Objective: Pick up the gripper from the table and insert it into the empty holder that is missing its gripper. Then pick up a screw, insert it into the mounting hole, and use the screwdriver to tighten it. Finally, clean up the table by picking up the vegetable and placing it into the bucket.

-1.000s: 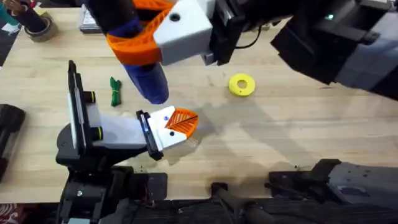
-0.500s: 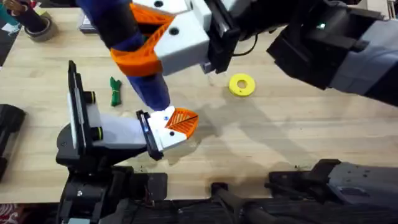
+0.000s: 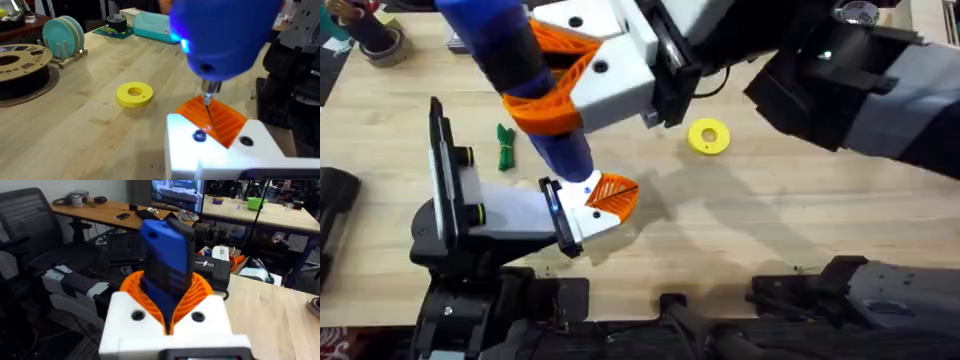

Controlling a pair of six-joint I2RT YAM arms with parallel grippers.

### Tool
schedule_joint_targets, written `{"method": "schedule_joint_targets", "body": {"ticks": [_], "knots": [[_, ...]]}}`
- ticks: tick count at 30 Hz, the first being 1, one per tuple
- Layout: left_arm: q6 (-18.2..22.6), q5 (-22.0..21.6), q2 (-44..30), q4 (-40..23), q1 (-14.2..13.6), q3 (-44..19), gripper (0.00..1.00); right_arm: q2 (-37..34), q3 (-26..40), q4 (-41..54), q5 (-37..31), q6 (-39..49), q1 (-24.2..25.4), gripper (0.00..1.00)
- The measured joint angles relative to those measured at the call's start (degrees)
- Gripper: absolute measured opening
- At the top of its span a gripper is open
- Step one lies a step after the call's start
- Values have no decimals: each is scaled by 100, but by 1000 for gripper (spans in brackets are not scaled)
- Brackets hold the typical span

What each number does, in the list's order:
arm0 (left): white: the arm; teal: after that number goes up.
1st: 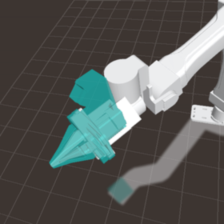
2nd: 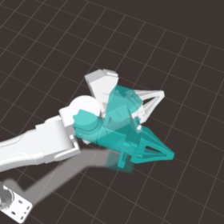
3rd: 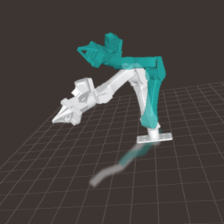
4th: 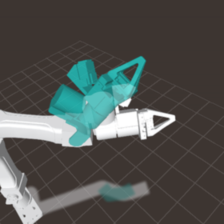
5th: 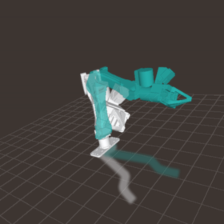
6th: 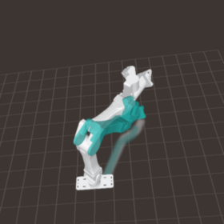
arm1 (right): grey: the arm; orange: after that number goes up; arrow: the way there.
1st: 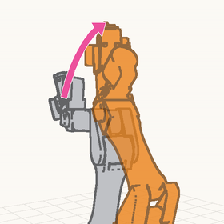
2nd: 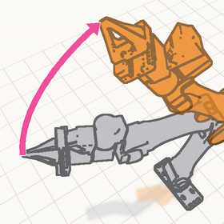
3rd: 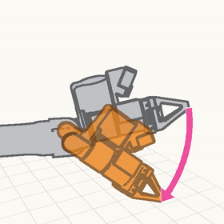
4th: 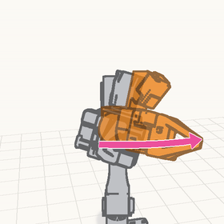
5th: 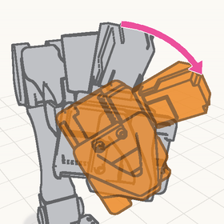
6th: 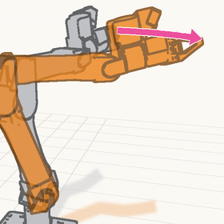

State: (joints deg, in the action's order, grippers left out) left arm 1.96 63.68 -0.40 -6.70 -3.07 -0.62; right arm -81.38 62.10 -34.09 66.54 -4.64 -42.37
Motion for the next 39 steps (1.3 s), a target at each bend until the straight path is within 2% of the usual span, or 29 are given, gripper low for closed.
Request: {"method": "schedule_joint_targets", "body": {"ticks": [39], "knots": [[0, -1, 0, 0, 0, -1, 9, 0, -292, -72, -29, 198, -74, 25]]}}
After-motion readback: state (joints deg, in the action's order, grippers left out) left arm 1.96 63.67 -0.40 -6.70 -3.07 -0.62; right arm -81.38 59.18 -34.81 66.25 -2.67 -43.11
